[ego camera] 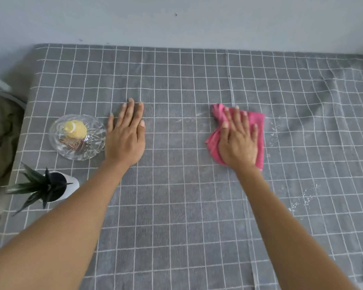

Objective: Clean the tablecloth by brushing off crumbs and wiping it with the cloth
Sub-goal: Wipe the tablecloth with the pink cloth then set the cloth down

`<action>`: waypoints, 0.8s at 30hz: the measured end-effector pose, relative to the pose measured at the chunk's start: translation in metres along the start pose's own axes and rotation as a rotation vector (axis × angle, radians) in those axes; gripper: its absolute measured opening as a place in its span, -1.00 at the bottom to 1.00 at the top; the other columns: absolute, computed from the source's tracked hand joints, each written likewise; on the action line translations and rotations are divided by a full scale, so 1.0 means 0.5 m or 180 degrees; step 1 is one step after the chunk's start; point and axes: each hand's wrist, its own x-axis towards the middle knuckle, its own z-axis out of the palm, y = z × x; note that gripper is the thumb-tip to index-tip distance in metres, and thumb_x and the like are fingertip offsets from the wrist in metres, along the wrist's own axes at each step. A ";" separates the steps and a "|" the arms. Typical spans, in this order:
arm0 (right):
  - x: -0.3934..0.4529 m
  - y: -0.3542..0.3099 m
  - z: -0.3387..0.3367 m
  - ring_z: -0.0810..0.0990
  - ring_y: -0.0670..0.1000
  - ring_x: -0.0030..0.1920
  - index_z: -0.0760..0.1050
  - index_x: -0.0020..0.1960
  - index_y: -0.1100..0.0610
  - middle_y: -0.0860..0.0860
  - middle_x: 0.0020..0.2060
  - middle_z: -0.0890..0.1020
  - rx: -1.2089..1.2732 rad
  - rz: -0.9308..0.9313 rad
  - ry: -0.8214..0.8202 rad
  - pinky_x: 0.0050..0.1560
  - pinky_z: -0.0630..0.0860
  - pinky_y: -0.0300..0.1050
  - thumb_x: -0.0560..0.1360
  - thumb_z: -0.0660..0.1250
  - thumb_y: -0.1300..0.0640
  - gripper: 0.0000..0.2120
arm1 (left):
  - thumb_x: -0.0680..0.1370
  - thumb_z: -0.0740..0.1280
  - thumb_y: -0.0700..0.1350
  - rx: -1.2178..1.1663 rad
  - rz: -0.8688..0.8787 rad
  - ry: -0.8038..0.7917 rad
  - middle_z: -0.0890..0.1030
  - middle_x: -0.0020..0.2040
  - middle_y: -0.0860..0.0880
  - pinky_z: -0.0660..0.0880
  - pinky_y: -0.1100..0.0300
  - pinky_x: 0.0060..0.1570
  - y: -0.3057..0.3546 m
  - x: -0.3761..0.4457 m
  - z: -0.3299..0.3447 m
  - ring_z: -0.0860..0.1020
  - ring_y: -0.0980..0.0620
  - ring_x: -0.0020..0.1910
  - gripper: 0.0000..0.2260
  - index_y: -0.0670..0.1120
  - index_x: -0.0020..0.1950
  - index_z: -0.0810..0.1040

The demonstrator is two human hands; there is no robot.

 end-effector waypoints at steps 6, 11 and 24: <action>-0.002 -0.027 0.009 -0.22 -0.04 0.55 -0.12 0.56 -0.12 -0.12 0.56 -0.10 0.0265 0.0401 0.0133 0.50 -0.29 0.14 0.65 -0.22 -0.08 -0.52 | 0.65 -0.17 0.03 0.0064 -0.0038 0.0013 -0.03 0.58 0.00 -0.15 -0.06 0.50 0.004 0.000 -0.002 -0.08 0.06 0.55 -0.53 0.00 0.57 -0.02; -0.040 -0.144 0.040 -0.28 -0.04 0.53 -0.18 0.55 -0.15 -0.13 0.55 -0.17 0.0184 -0.0269 -0.0107 0.48 -0.35 0.14 0.64 -0.27 -0.12 -0.52 | 0.64 -0.16 0.03 0.0039 -0.0062 0.0010 -0.02 0.58 0.01 -0.15 -0.05 0.50 0.007 -0.001 -0.004 -0.07 0.07 0.55 -0.52 0.01 0.58 -0.02; -0.008 -0.028 0.016 -0.20 -0.07 0.54 -0.13 0.56 -0.16 -0.15 0.55 -0.09 0.0070 0.0081 0.0110 0.51 -0.27 0.09 0.65 -0.25 -0.12 -0.52 | 0.64 -0.17 0.03 0.0023 -0.0076 -0.0056 -0.09 0.57 0.04 -0.17 -0.05 0.50 0.001 0.000 -0.002 -0.13 0.10 0.54 -0.53 0.04 0.57 -0.10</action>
